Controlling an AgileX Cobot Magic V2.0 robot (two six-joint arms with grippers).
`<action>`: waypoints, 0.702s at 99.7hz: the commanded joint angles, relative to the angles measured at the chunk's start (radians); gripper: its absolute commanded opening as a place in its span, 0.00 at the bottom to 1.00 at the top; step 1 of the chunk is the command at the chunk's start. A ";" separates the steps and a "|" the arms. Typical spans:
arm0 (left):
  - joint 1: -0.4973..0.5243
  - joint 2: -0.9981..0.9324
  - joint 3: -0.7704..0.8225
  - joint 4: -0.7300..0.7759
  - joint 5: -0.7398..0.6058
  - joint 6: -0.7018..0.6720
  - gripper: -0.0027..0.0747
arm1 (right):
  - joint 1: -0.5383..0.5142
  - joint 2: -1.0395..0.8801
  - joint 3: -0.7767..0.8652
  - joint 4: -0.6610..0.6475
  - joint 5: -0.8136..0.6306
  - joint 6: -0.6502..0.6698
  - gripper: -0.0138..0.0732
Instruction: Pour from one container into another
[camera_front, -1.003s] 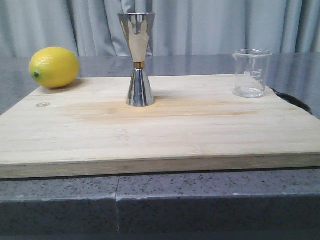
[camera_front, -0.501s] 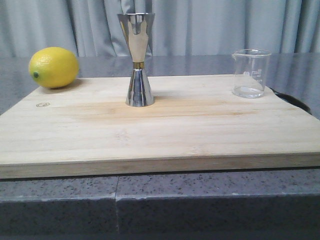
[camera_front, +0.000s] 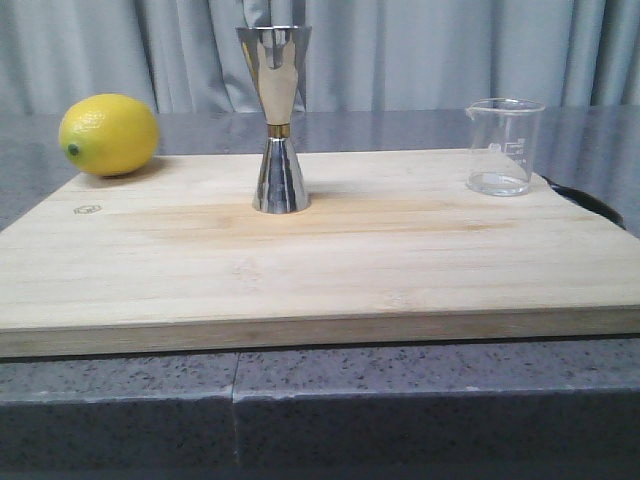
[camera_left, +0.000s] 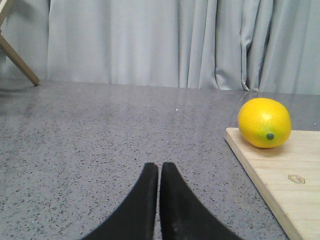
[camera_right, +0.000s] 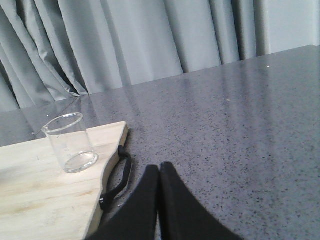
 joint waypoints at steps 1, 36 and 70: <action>0.002 -0.025 0.004 -0.008 -0.082 -0.010 0.01 | -0.005 -0.026 0.017 -0.001 -0.077 -0.004 0.08; 0.002 -0.025 0.004 -0.008 -0.082 -0.010 0.01 | -0.005 -0.026 0.017 -0.004 -0.087 -0.112 0.08; 0.002 -0.025 0.004 -0.008 -0.082 -0.010 0.01 | -0.005 -0.026 0.017 0.044 -0.084 -0.135 0.08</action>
